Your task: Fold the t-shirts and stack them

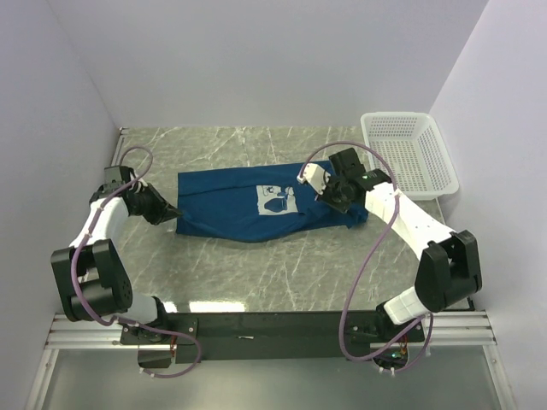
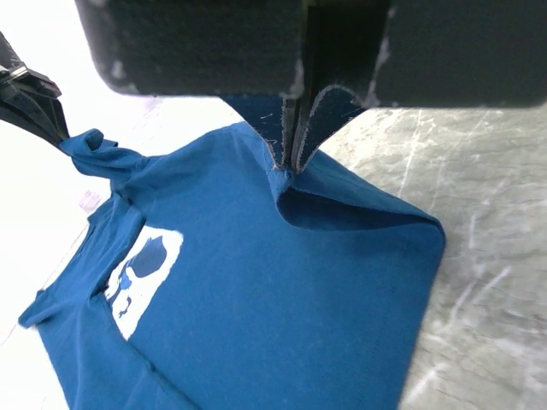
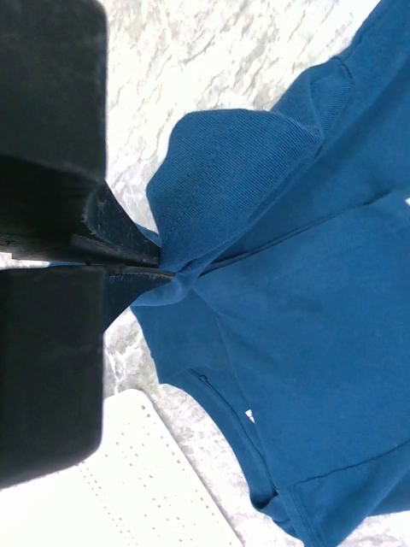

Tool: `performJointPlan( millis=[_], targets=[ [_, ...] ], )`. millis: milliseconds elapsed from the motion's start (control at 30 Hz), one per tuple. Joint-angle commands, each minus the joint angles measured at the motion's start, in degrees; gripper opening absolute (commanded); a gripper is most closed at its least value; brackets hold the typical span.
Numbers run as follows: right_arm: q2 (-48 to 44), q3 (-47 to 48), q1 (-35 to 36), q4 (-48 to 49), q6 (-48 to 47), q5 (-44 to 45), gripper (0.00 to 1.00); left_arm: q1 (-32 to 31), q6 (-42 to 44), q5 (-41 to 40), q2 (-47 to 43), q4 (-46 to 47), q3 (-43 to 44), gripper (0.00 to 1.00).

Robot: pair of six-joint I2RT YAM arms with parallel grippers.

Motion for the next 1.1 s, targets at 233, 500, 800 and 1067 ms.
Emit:
performJointPlan(
  millis=[233,500,800,1067],
  targets=[
    [4.2,4.9,-1.6,0.7,-1.5,0.8,0.00,3.3,-2.4,-0.1,-0.6,1.5,1.0,0.01],
    [7.7,8.7,-1.6,0.6,-1.6,0.7,0.00,3.5,-3.4,-1.5,0.7,2.1,1.3,0.01],
    [10.3,10.4,-1.6,0.5,-2.2,1.5,0.00,4.0,-4.3,-3.7,2.1,3.0,1.3,0.01],
    [11.4,10.9,-2.0,0.6,-2.1,1.7,0.00,5.3,-5.6,-5.9,2.6,3.5,0.5,0.01]
  ],
)
